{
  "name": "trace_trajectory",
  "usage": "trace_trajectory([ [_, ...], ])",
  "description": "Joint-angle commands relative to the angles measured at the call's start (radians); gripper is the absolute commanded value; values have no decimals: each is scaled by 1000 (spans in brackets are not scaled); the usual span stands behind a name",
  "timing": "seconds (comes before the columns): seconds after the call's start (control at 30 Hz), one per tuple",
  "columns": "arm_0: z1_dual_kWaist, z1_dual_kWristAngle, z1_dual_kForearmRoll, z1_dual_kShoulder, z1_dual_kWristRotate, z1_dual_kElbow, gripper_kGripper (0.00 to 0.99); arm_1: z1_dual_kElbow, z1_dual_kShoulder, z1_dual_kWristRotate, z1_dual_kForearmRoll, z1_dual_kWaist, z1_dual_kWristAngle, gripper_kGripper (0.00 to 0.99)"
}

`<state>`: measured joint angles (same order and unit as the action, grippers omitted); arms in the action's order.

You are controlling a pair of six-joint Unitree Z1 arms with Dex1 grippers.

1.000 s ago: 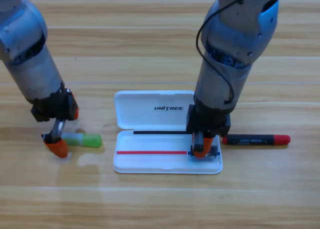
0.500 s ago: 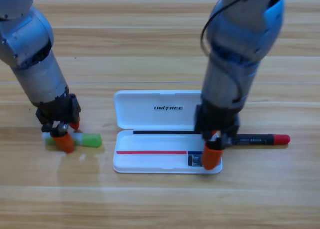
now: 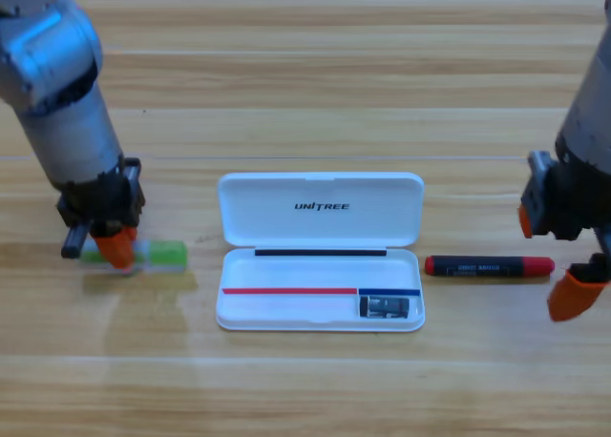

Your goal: Clean up eraser and pencils

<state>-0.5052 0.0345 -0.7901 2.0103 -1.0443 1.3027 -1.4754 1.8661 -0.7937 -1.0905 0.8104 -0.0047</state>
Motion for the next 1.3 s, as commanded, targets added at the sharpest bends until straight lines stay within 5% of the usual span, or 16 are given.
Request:
trace_trajectory([
  [0.03, -41, 22, -179, -59, 59, 156, 0, 29, 179, -53, 119, -108, -12, 888],
  [0.23, -138, -13, -322, -62, 147, 328, 0, 18, 248, -73, 210, -111, -6, 888],
  [0.47, -253, -90, -339, 56, 247, 398, 0, -20, 297, -96, 224, -117, -8, 887],
  [0.87, -309, -147, -337, 203, 290, 448, 0, -36, 354, -124, 250, -140, -9, 810],
  [1.0, -314, -154, -337, 228, 293, 460, 0, -34, 361, -142, 244, -140, 5, 500],
  [1.13, -326, -160, -337, 248, 294, 474, 0, -29, 370, -165, 242, -140, 11, 0],
  [1.3, -340, -165, -337, 263, 296, 487, 0, -28, 373, -171, 242, -140, 12, 0],
])
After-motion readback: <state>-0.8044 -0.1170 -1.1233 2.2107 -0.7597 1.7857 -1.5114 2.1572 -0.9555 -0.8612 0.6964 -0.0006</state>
